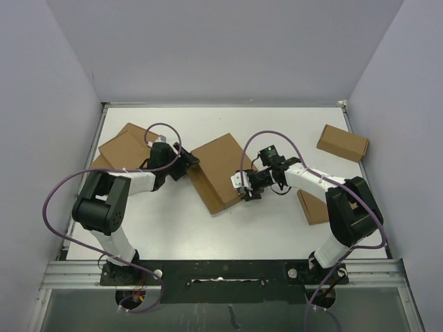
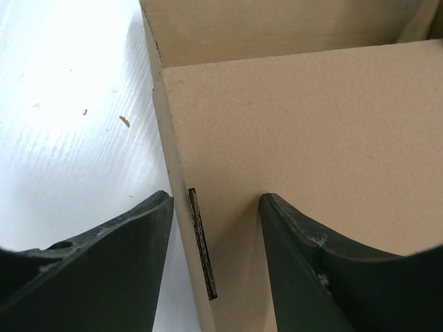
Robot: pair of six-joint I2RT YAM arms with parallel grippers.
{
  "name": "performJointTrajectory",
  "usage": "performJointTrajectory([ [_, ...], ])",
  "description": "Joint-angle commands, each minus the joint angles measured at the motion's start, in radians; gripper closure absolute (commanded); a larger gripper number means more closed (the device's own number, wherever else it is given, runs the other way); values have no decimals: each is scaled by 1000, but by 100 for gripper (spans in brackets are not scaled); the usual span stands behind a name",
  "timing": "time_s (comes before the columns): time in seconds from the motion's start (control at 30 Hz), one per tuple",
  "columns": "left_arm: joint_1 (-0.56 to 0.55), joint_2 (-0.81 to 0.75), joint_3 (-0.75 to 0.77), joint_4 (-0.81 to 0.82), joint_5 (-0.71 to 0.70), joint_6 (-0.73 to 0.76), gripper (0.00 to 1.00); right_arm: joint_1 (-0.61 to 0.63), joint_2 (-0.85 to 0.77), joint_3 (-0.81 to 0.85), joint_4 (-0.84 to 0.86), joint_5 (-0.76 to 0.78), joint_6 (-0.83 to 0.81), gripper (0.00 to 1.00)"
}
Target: Fold the paper box
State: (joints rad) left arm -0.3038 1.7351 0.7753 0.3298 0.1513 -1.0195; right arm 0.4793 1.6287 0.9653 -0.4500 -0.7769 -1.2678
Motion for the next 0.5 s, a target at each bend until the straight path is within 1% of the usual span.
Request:
performJointTrajectory([
  [0.0, 0, 38, 77, -31, 9, 2, 41, 24, 37, 1, -79, 26, 13, 47],
  [0.03, -3, 44, 87, -50, 10, 5, 45, 25, 39, 2, -79, 28, 13, 47],
  [0.07, -6, 48, 99, -70, 11, 12, 52, 25, 40, 3, -79, 28, 13, 48],
  [0.13, -9, 51, 109, -84, 14, 17, 57, 25, 42, 4, -81, 30, 13, 48],
  [0.17, -11, 53, 113, -92, 14, 20, 58, 25, 43, 4, -81, 30, 13, 48],
  [0.37, -15, 54, 125, -107, 40, 52, 57, 25, 48, 8, -83, 34, 15, 48],
  [0.43, -15, 44, 124, -105, 53, 73, 53, 24, 48, 9, -81, 34, 20, 48],
  [0.47, -15, 29, 124, -113, 58, 89, 48, 25, 48, 10, -81, 36, 22, 48],
])
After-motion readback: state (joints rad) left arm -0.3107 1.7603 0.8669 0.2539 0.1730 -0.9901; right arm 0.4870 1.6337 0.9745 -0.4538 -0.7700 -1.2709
